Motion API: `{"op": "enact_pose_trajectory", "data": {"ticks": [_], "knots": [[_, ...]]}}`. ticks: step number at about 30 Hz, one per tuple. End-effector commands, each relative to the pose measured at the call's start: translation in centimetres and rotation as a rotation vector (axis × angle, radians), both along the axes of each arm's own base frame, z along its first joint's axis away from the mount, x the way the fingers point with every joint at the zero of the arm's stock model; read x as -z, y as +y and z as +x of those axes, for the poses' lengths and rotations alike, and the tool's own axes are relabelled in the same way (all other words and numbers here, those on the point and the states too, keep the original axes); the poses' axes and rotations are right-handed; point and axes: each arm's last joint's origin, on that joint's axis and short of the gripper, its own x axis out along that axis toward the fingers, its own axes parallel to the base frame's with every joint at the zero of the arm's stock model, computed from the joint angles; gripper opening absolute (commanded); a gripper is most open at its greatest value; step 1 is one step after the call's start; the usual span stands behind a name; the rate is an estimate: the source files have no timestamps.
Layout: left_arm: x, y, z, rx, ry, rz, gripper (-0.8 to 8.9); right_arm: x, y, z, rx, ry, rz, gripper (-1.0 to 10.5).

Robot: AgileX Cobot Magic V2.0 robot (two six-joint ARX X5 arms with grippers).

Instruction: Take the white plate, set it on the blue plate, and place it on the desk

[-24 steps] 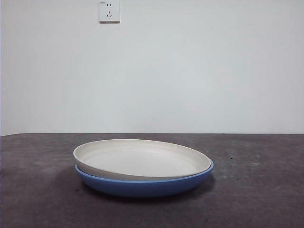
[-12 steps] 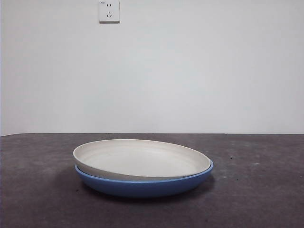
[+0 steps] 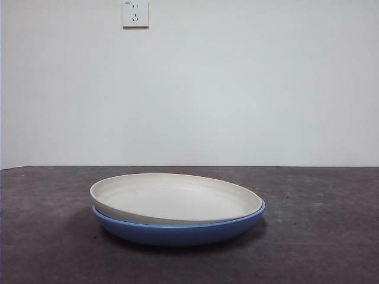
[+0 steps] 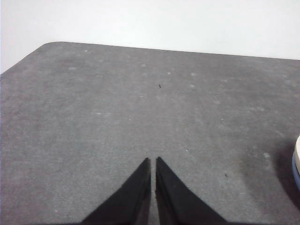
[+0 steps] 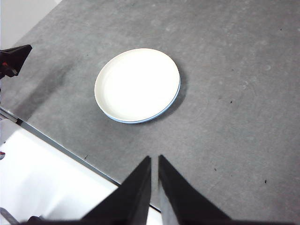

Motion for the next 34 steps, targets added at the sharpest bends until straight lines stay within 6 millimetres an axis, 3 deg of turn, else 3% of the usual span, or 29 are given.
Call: {"op": "enact_pose_trajectory", "data": {"ticks": [1, 28, 34], "knots": [[0.7, 0.0, 0.1, 0.000, 0.023, 0.024, 0.19, -0.2, -0.2, -0.4, -0.005, 0.011, -0.005, 0.2], [0.7, 0.0, 0.1, 0.000, 0.023, 0.024, 0.19, -0.1, -0.1, -0.4, 0.039, 0.001, -0.008, 0.2], [0.7, 0.0, 0.1, 0.000, 0.023, 0.024, 0.19, 1.7, 0.4, 2.2, 0.158, -0.125, -0.051, 0.2]]}}
